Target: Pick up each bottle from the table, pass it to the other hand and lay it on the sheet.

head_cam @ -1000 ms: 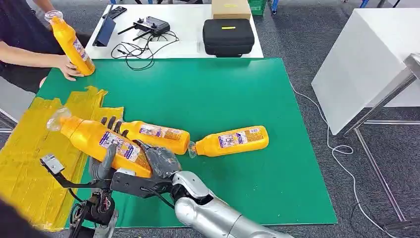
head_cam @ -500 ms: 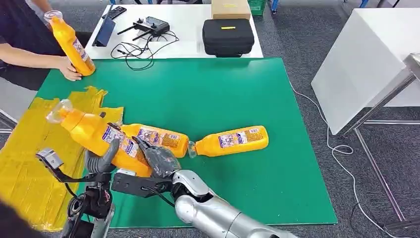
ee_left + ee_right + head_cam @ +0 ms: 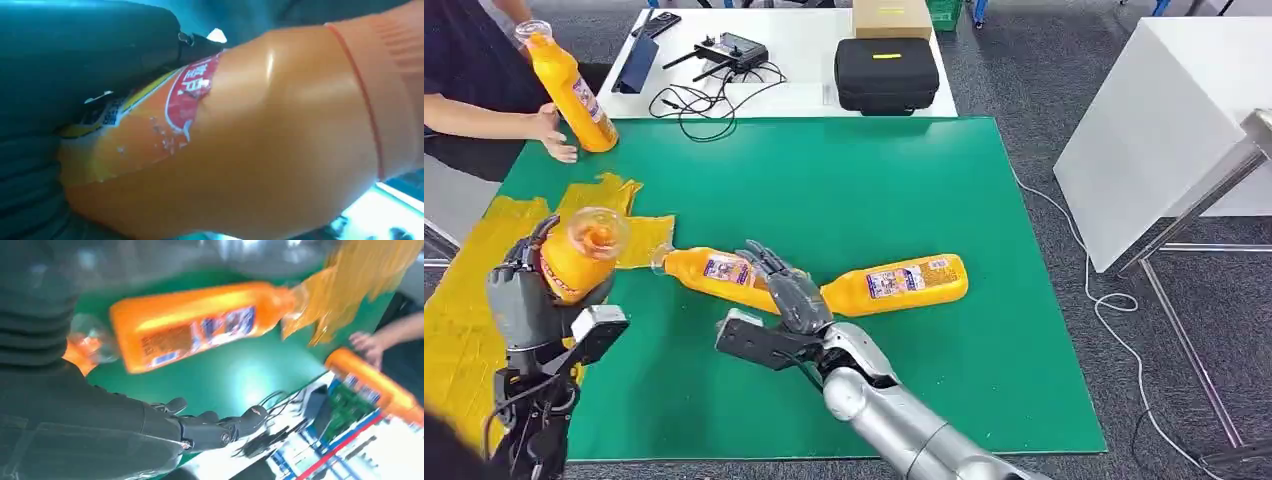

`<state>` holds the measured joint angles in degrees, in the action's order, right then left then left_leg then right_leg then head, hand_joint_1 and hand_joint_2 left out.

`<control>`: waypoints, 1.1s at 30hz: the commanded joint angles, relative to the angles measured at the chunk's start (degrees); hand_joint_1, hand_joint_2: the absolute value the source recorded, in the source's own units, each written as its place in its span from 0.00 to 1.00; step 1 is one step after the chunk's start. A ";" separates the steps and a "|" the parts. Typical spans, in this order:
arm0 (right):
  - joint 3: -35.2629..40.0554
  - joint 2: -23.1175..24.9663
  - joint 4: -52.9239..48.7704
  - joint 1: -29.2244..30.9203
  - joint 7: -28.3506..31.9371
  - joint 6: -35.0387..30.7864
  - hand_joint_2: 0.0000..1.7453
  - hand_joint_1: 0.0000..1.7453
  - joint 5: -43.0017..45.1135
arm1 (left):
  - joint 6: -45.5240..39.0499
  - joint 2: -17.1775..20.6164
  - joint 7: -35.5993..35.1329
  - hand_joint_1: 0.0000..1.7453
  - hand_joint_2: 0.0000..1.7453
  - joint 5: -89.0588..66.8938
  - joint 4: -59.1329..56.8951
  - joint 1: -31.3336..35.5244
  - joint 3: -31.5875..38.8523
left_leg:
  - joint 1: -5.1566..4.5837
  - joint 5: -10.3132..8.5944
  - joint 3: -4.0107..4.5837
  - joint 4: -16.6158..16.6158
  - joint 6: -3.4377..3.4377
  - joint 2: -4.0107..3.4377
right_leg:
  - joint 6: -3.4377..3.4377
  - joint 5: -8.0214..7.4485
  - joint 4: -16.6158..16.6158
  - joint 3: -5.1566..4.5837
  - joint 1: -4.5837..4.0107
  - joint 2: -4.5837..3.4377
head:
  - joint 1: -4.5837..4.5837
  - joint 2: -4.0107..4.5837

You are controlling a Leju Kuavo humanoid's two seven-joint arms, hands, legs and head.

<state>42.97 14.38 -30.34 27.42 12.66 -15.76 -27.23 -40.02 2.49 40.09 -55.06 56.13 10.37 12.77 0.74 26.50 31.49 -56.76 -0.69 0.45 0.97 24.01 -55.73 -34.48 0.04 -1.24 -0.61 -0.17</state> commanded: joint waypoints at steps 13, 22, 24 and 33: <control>-8.80 -2.55 -5.42 -2.53 2.16 2.98 0.00 0.00 -4.08 | 0.02 1.60 -14.65 1.00 1.00 -34.94 0.97 -6.55 12.12 | 0.01 0.10 -0.32 0.10 -0.01 -0.05 | 0.02 0.13 0.07 0.29 -0.03 0.15 | 0.00 0.00; -9.42 -3.01 -7.51 -3.75 1.15 3.46 0.00 0.00 -5.06 | 0.02 4.59 -22.86 1.00 1.00 -34.94 -5.05 -5.96 0.44 | -0.04 0.00 -0.07 0.10 0.00 0.15 | 0.02 0.07 0.05 0.09 0.03 0.22 | 0.00 0.00; -9.42 -3.01 -7.51 -3.75 1.15 3.46 0.00 0.00 -5.06 | 0.02 4.59 -22.86 1.00 1.00 -34.94 -5.05 -5.96 0.44 | 0.00 0.05 -0.15 0.08 0.00 0.08 | 0.02 0.08 0.07 0.17 -0.02 0.17 | 0.00 0.00; -10.89 -3.46 -9.42 -5.46 0.85 4.12 0.00 0.00 -6.40 | 0.02 6.53 -26.38 1.00 1.00 -34.94 -12.54 -2.89 -7.85 | -0.04 0.00 -0.14 0.11 0.01 0.22 | 0.01 0.11 0.06 0.14 0.02 0.31 | 0.00 0.00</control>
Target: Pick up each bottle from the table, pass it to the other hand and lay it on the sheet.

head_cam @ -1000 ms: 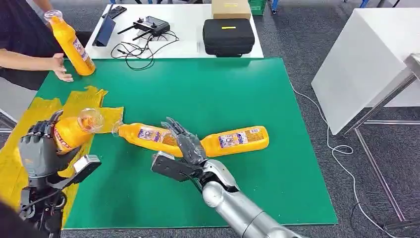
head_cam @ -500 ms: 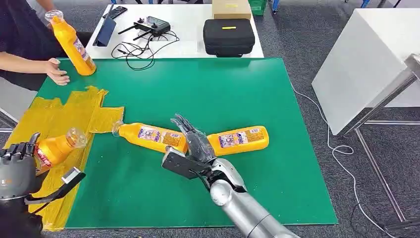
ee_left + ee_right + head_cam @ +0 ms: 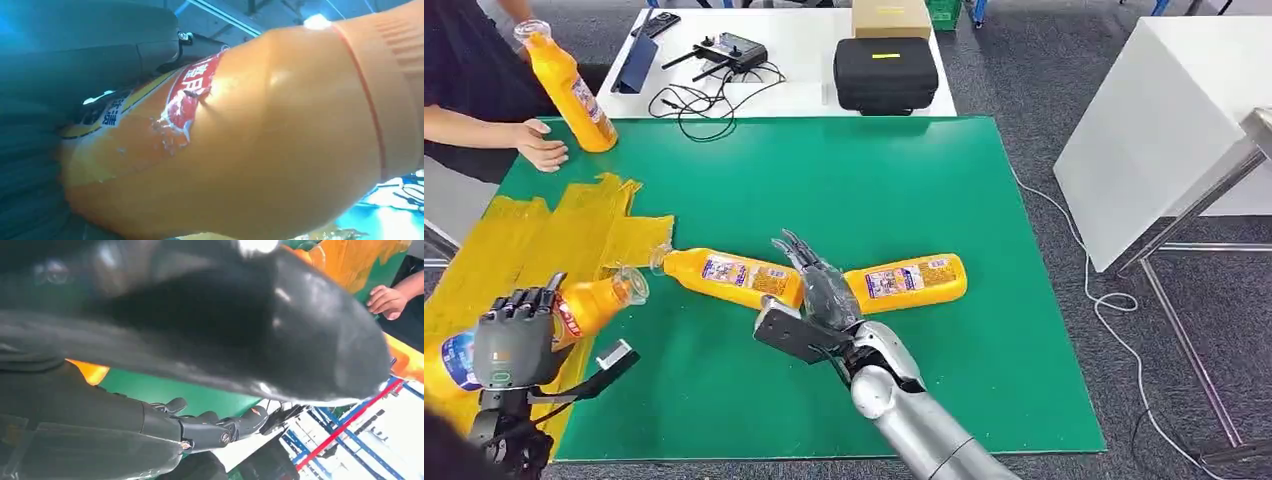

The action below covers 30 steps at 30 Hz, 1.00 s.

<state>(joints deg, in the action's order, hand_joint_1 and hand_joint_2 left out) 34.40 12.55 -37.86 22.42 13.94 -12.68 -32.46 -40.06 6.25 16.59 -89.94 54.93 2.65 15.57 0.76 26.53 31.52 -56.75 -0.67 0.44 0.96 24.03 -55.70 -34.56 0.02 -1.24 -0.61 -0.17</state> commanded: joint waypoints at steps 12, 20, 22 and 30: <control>-3.77 -1.38 -3.91 -1.83 -1.05 3.35 0.00 0.00 -3.34 | 0.06 3.96 -6.16 0.00 1.00 -0.06 -33.74 13.68 -17.51 | -0.02 0.01 -0.18 0.09 -0.02 0.15 | 0.02 0.07 0.05 0.23 0.01 0.23 | 0.00 0.00; -3.82 -1.78 -1.96 -0.44 0.67 4.94 0.00 0.00 -2.67 | 8.72 5.43 -5.96 0.00 1.00 1.34 -42.36 17.45 -18.38 | -0.01 0.01 -0.24 0.06 -0.01 0.14 | 0.02 0.04 0.02 0.32 0.01 0.21 | 0.00 0.00; -3.75 -1.63 -1.61 -0.12 0.83 5.19 0.00 0.00 -2.64 | 10.92 5.58 -5.23 0.00 1.00 1.43 -42.72 17.31 -17.98 | -0.02 0.03 -0.44 0.11 -0.01 -0.02 | 0.02 0.01 0.04 0.53 0.02 0.12 | 0.00 0.00; -3.59 -2.12 -2.94 -0.39 0.54 6.16 0.00 0.00 -3.10 | 32.52 5.87 -5.79 0.00 1.00 -0.03 -43.62 18.21 -18.08 | -0.07 0.00 -0.91 0.20 0.07 0.03 | -0.16 0.03 -0.01 1.05 0.09 0.16 | -0.02 0.00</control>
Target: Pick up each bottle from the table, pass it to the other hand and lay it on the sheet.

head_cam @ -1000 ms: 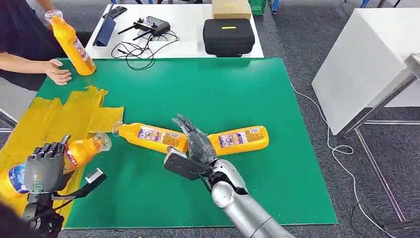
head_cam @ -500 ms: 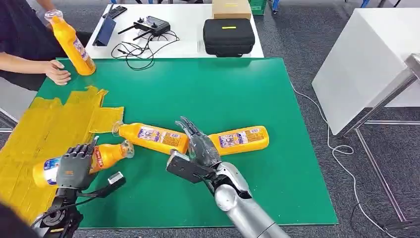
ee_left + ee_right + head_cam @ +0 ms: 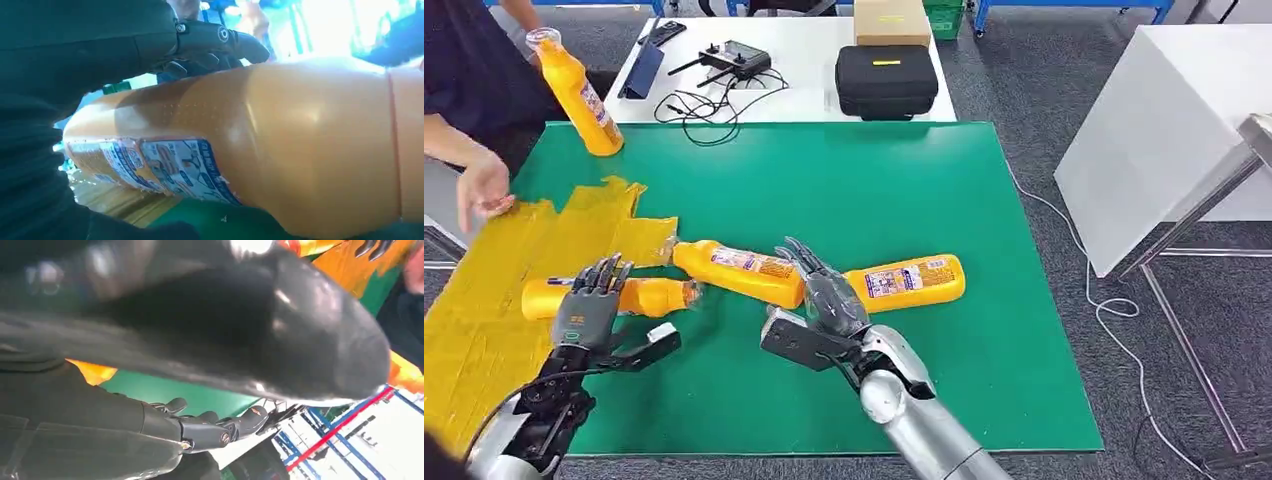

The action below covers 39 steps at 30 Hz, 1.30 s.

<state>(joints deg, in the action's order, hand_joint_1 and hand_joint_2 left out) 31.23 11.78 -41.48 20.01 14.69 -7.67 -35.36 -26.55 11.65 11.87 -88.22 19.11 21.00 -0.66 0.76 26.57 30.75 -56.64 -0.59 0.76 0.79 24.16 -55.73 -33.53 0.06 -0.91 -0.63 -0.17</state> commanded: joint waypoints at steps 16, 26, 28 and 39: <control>-7.02 -2.95 -1.85 -0.89 -3.75 -1.19 0.00 0.00 -4.16 | 46.30 -0.64 28.13 0.00 0.00 64.37 17.64 4.00 1.81 | 0.00 -0.13 -1.17 0.85 0.59 0.21 | -0.42 0.23 0.07 1.03 -0.04 0.33 | -0.07 0.00; -8.86 -4.18 -1.53 -0.50 -4.95 -2.68 0.00 0.00 -7.34 | 47.77 -6.69 28.13 0.00 0.00 84.53 27.39 2.13 4.30 | -0.03 -0.12 -0.34 0.82 0.67 -0.06 | -0.49 0.21 0.04 0.07 -0.02 0.06 | -0.02 0.00; -9.01 -5.60 -1.46 -0.24 -4.70 -1.75 1.00 0.00 -8.32 | 48.47 -8.46 28.13 0.00 0.00 85.03 26.64 2.55 4.29 | -0.04 -0.13 -0.19 0.81 0.64 0.05 | -0.47 0.22 0.06 -0.06 0.00 0.18 | 0.00 0.00; -7.34 -10.64 9.90 6.94 -5.44 2.83 1.00 0.00 -19.01 | 49.03 -11.09 28.13 0.00 0.00 87.50 28.22 -0.58 2.32 | -0.13 -0.10 -0.13 0.85 0.61 -0.18 | -0.49 0.14 0.09 -0.18 0.14 -0.08 | -0.02 0.00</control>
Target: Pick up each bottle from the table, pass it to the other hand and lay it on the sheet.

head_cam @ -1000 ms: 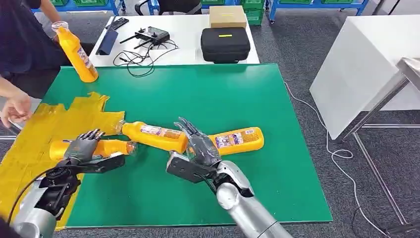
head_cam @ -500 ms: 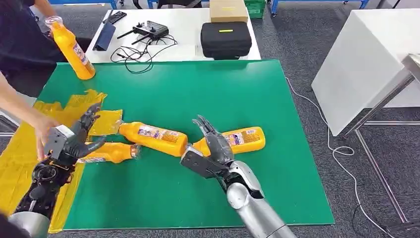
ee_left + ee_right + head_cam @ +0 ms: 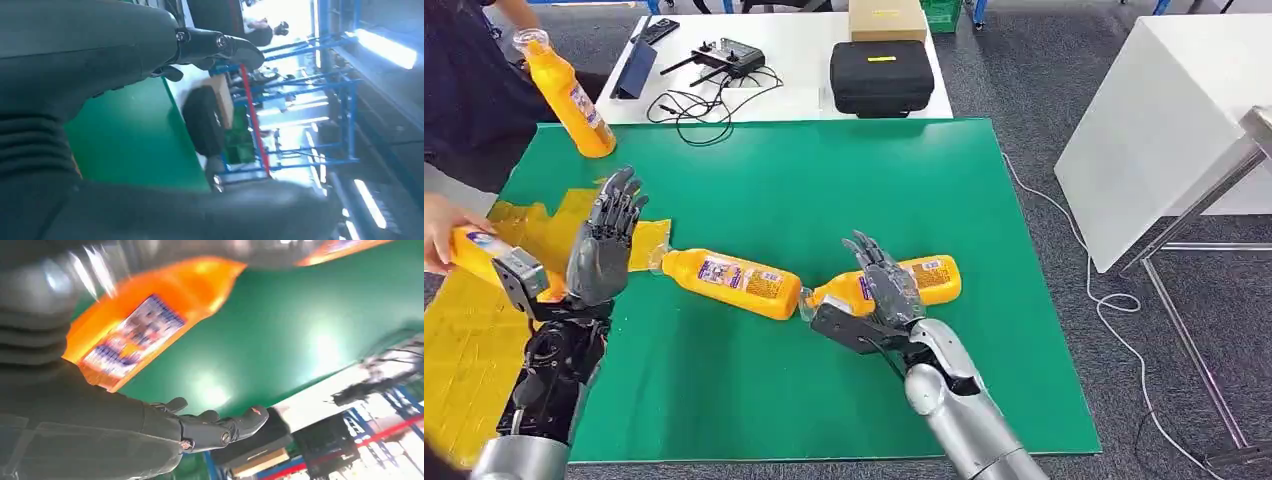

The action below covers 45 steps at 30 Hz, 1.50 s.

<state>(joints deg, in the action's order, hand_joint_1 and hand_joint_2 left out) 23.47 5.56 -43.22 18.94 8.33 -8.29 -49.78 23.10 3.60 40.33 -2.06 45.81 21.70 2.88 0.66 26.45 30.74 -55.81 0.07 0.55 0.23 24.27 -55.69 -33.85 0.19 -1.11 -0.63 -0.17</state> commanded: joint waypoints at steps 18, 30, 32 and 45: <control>3.23 -3.33 22.22 13.22 -2.66 7.27 1.00 0.00 -10.10 | -1.22 -2.68 -0.33 0.00 0.00 2.56 0.81 -1.14 -0.38 | 0.04 0.07 -0.07 -0.04 -0.05 -0.02 | 0.04 0.06 -0.01 0.12 -0.07 0.12 | -0.02 0.00; 3.74 -5.10 23.95 17.89 -5.26 9.84 1.00 0.00 -13.70 | -0.90 -1.46 -0.33 0.00 0.00 4.43 3.14 -5.41 2.58 | 0.01 0.11 -0.09 -0.03 -0.04 -0.18 | 0.05 0.05 -0.03 0.08 -0.03 -0.04 | -0.02 0.00; 3.83 -5.17 24.75 18.92 -6.33 10.93 1.00 0.00 -14.29 | -0.94 -1.54 -0.33 0.00 0.00 4.32 1.06 -3.80 2.51 | 0.01 0.10 -0.07 -0.05 -0.05 -0.14 | 0.05 0.06 -0.05 0.06 -0.04 0.00 | -0.02 0.00; 3.64 -6.62 26.93 18.56 -6.11 14.36 1.00 0.00 -15.25 | -1.32 -1.60 -0.33 0.00 0.00 4.46 -1.45 -1.64 2.10 | 0.03 0.08 -0.06 -0.04 -0.04 0.02 | 0.04 0.08 0.00 0.10 -0.05 0.16 | -0.02 0.00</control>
<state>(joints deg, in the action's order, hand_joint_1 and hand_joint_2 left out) 25.68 -0.11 -21.29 34.17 1.88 4.18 -64.57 21.90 1.99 40.33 1.88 48.19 17.51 4.24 0.67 26.45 30.84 -55.83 0.06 0.55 0.24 24.27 -55.71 -33.94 0.17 -1.10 -0.66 -0.17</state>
